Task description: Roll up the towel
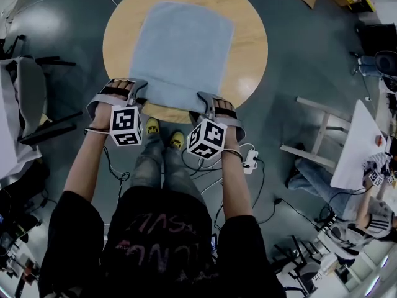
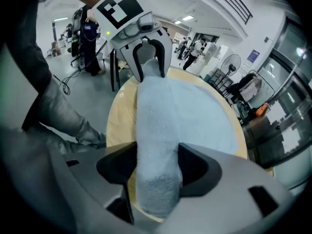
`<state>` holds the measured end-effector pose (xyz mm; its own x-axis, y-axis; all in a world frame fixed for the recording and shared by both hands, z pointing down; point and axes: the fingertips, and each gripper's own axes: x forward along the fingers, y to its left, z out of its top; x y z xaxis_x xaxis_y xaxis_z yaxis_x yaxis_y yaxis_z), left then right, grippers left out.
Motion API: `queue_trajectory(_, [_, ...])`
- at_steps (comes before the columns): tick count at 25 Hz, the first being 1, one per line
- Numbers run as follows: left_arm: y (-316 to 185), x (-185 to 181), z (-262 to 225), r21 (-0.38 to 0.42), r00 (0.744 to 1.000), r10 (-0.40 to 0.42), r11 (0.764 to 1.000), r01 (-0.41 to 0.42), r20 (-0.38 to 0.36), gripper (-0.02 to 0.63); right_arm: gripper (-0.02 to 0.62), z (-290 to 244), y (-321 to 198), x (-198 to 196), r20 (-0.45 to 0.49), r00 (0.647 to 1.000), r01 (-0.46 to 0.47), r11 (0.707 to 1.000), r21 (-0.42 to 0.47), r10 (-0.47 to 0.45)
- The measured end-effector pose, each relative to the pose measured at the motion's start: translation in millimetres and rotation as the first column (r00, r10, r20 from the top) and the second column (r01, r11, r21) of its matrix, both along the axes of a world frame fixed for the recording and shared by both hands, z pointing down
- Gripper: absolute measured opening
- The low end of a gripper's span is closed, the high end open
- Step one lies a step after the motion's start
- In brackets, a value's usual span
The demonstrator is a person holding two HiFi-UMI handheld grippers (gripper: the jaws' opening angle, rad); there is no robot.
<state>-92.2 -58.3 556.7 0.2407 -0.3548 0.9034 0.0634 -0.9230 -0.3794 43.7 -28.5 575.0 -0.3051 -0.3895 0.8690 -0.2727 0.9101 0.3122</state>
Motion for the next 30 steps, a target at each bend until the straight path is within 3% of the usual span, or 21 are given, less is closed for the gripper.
queue_trajectory(4, [-4.8, 0.5, 10.6, -0.110, 0.999, 0.026, 0.994, -0.023, 0.029, 0.191, 0.230, 6.4, -7.5, -0.6, 0.008, 0.999, 0.039, 0.995, -0.097, -0.038])
queue_trajectory(7, [-1.0, 0.7, 11.5, -0.192, 0.997, 0.056, 0.980, -0.046, 0.045, 0.126, 0.156, 8.1, -4.2, -1.2, 0.013, 0.998, 0.068, 0.985, -0.158, -0.066])
queue_trajectory(12, [19.4, -1.2, -1.1, -0.353, 0.995, 0.083, 0.934, -0.061, 0.048, 0.081, 0.104, 1.9, 9.2, -1.4, 0.033, 0.995, 0.097, 0.954, -0.283, -0.092])
queue_trajectory(14, [35.1, -2.9, -9.0, -0.433, 0.994, 0.098, 0.899, -0.066, 0.052, 0.080, 0.098, -3.6, 27.7, -4.2, 0.063, 0.992, 0.129, 0.915, -0.382, -0.113])
queue_trajectory(18, [66.6, -8.4, -22.6, -0.591, 0.994, 0.105, 0.804, -0.062, 0.038, 0.081, 0.095, -22.3, 69.0, -12.2, 0.150, 0.981, 0.186, 0.791, -0.584, -0.120])
queue_trajectory(19, [70.1, -8.3, -23.7, -0.610, 0.995, 0.099, 0.790, -0.062, 0.027, 0.081, 0.097, -24.3, 72.2, -12.0, 0.153, 0.982, 0.182, 0.778, -0.602, -0.111])
queue_trajectory(20, [68.8, -7.3, -23.0, -0.607, 0.996, 0.091, 0.792, -0.063, 0.017, 0.085, 0.099, -23.5, 69.9, -10.4, 0.144, 0.984, 0.169, 0.785, -0.596, -0.103])
queue_trajectory(21, [63.0, -5.6, -20.6, -0.584, 0.997, 0.082, 0.810, -0.062, 0.009, 0.088, 0.103, -20.3, 63.3, -8.0, 0.127, 0.987, 0.152, 0.807, -0.571, -0.096])
queue_trajectory(25, [27.9, -0.8, -7.5, -0.418, 0.998, 0.056, 0.907, -0.042, 0.022, 0.105, 0.138, -9.8, 26.5, -1.0, 0.069, 0.995, 0.098, 0.912, -0.397, -0.077])
queue_trajectory(30, [-3.8, 4.5, -11.2, -0.281, 1.000, 0.010, 0.960, -0.012, -0.010, 0.140, 0.246, -15.3, -8.5, 7.6, 0.061, 0.997, 0.054, 0.974, -0.220, -0.042])
